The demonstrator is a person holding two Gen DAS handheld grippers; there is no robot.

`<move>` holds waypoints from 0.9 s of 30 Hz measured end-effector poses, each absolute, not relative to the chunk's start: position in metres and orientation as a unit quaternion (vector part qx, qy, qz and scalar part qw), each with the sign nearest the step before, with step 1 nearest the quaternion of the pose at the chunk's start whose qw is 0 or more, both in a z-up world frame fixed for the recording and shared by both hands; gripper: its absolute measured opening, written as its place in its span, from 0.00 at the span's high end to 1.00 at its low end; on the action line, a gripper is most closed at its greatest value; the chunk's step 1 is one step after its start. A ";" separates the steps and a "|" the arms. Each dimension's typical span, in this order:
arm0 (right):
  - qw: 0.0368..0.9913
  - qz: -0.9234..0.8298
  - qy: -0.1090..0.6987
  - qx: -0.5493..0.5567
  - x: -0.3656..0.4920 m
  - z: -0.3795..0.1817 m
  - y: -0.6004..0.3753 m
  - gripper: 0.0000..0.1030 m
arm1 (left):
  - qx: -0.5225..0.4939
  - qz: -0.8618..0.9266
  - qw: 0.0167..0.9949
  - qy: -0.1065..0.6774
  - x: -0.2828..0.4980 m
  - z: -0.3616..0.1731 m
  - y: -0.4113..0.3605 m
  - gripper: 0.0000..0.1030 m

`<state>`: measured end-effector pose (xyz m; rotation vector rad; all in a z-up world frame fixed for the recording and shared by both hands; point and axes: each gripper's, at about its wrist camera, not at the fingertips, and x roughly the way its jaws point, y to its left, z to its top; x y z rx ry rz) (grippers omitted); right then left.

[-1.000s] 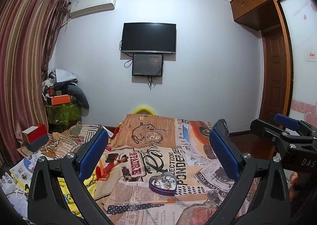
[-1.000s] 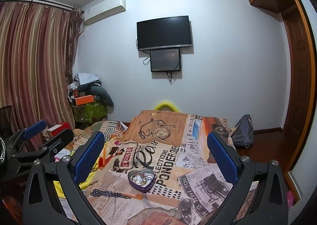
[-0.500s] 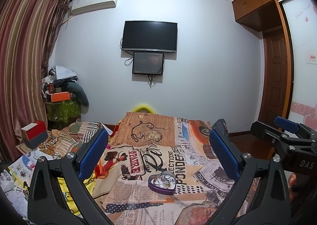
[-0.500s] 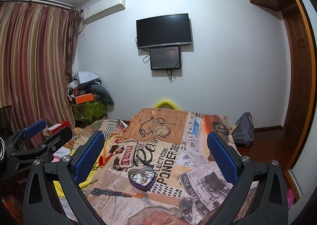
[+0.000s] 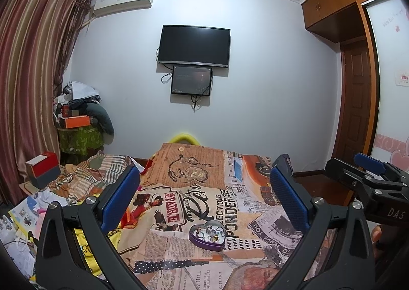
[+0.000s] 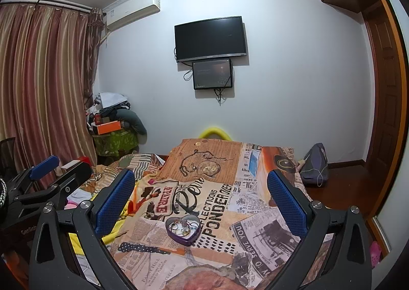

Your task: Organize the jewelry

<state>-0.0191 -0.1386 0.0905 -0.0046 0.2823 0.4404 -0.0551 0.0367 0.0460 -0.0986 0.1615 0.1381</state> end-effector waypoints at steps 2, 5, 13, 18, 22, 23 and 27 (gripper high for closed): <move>0.966 0.218 0.139 -0.002 -0.020 0.091 -0.139 0.00 | -0.051 0.068 0.993 0.082 -0.054 0.046 0.038 0.01; 0.966 0.217 0.137 -0.002 -0.020 0.091 -0.139 0.00 | -0.053 0.064 0.993 0.085 -0.053 0.045 0.039 0.01; 0.967 0.215 0.139 -0.001 -0.019 0.090 -0.140 0.00 | -0.045 0.058 0.993 0.090 -0.050 0.042 0.037 0.01; 0.967 0.215 0.139 0.001 -0.019 0.090 -0.139 0.00 | -0.046 0.054 0.993 0.091 -0.049 0.042 0.039 0.01; 0.967 0.213 0.141 0.001 -0.018 0.089 -0.139 0.00 | -0.044 0.051 0.994 0.091 -0.049 0.041 0.039 0.01; 0.967 0.213 0.142 0.002 -0.017 0.088 -0.139 0.00 | -0.044 0.051 0.994 0.091 -0.049 0.040 0.038 0.01; 0.967 0.213 0.143 0.001 -0.017 0.087 -0.138 0.00 | -0.042 0.052 0.994 0.090 -0.049 0.038 0.038 0.01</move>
